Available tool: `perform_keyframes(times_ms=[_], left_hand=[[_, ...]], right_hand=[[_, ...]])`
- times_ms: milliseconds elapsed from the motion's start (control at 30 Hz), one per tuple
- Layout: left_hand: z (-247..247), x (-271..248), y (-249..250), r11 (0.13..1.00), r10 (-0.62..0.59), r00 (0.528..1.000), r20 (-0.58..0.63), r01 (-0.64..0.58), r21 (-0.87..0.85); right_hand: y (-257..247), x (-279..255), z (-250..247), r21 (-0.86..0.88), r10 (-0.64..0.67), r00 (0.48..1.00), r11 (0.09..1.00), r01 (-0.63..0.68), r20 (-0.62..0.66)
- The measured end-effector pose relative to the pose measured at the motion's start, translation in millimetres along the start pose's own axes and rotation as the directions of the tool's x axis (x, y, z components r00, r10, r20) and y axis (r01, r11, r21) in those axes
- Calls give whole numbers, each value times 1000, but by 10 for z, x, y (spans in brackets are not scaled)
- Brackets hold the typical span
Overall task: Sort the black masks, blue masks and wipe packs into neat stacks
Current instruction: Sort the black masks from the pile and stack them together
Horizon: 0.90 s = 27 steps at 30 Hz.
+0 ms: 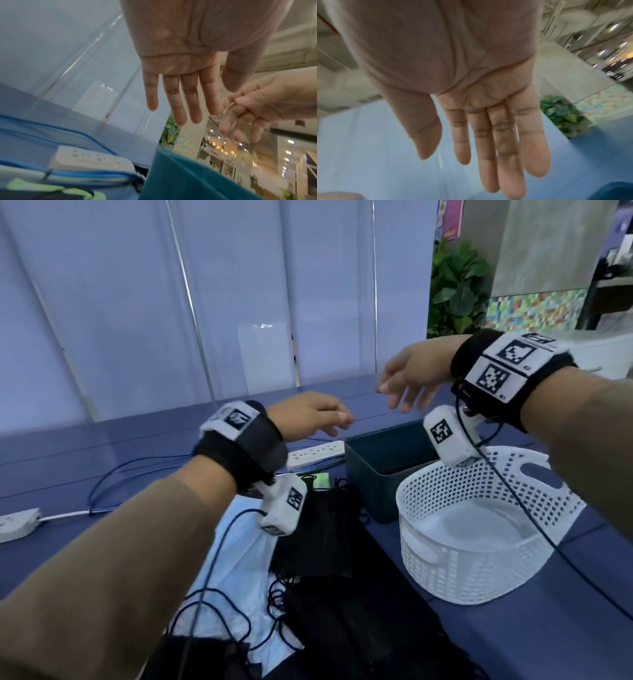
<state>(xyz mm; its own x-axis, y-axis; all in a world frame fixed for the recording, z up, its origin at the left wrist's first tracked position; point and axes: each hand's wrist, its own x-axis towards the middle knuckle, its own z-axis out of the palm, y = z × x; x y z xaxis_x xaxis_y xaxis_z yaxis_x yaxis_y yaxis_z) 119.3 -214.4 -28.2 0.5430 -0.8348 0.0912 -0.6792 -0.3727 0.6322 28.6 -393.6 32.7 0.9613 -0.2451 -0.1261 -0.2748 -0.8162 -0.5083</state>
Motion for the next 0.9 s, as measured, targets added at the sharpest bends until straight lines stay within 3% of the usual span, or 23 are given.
perform_keyframes(times_ms=[100,233,267,333,400,500,667,800,900], left_hand=[[-240,-423,-108,993,-92,995,33,94,-72],[-264,-1018,-277,953,-218,976,17,216,-213],[-217,-1159,-338,928,-258,966,9,250,-277],[-84,-1405,-485,858,-337,941,20,316,-405],[44,-1598,-634,797,-393,919,36,360,-485],[164,-1738,-766,735,-434,901,17,365,-571],[239,-1785,-861,667,-422,906,16,322,-672],[187,-1793,-893,667,-404,914,31,318,-674],[134,-1821,-910,685,-407,913,10,313,-658]], right_hand=[[-371,-310,263,148,-138,989,980,131,42],[-695,-530,941,289,-171,972,950,120,160],[-697,-536,1128,236,-153,975,965,112,163],[-648,-567,1431,-73,-117,982,989,129,149],[-558,-573,1654,-385,-34,990,919,86,140],[-406,-583,1827,-496,115,984,868,-34,133],[-429,-518,1846,-337,172,981,932,-132,93],[-397,-355,1903,-116,190,981,976,-184,42],[-405,-373,1881,-134,204,979,969,-206,-23]])
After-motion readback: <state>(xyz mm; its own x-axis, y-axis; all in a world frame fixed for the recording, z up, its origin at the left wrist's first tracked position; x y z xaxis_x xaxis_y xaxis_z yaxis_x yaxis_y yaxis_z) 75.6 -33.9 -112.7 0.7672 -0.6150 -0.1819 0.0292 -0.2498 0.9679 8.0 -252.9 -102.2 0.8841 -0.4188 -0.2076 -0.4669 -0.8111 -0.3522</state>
